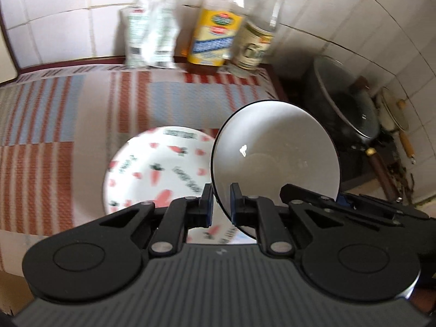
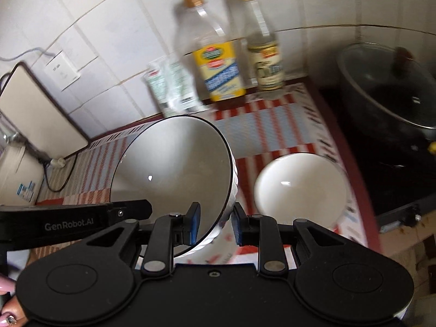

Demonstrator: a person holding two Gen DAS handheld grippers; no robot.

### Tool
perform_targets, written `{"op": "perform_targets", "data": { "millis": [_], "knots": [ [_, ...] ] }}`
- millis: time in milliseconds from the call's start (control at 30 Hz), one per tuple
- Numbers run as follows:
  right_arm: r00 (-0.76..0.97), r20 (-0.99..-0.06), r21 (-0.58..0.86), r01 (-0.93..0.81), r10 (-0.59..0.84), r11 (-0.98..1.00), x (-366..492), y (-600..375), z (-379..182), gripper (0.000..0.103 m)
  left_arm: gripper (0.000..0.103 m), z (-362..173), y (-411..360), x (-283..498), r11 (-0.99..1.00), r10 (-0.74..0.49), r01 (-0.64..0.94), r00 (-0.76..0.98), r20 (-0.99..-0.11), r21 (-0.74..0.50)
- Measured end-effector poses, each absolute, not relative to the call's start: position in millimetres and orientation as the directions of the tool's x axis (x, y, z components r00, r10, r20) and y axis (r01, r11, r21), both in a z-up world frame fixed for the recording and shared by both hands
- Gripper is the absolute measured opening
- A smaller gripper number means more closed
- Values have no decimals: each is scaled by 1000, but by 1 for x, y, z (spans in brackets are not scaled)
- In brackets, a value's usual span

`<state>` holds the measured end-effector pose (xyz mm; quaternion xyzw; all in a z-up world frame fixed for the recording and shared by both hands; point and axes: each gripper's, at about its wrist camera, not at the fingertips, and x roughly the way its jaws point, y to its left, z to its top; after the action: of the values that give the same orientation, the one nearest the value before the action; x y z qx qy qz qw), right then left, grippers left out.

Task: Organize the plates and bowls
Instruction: 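Lift the white bowl with both grippers and carry it to the bowl stack, then lower the bowl onto the two-bowl stack and open both grippers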

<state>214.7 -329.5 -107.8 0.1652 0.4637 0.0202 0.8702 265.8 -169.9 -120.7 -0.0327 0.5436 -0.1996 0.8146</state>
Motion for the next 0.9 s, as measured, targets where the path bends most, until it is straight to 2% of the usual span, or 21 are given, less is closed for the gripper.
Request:
{"op": "perform_targets", "data": {
  "millis": [200, 267, 500, 733, 900],
  "knots": [
    [593, -798, 228, 133, 107, 965, 206, -364, -97, 29, 11, -123, -218, 266, 895, -373, 371, 319, -871, -248],
    [587, -804, 209, 136, 91, 968, 211, -375, -99, 30, 10, -132, -229, 273, 874, -416, 393, 299, -859, -287],
    [511, -849, 229, 126, 135, 965, 241, -408, -129, 29, 11, -161, -259, 292, 888, -380, 363, 239, -894, -281],
    [482, -872, 149, 85, 90, 985, 247, -412, -144, 29, 10, -174, -279, 298, 898, -349, 349, 193, -917, -269],
    [473, -879, 109, 61, 67, 992, 247, -413, -149, 31, 12, -177, -293, 299, 915, -284, 345, 175, -943, -211]
  ]
}}
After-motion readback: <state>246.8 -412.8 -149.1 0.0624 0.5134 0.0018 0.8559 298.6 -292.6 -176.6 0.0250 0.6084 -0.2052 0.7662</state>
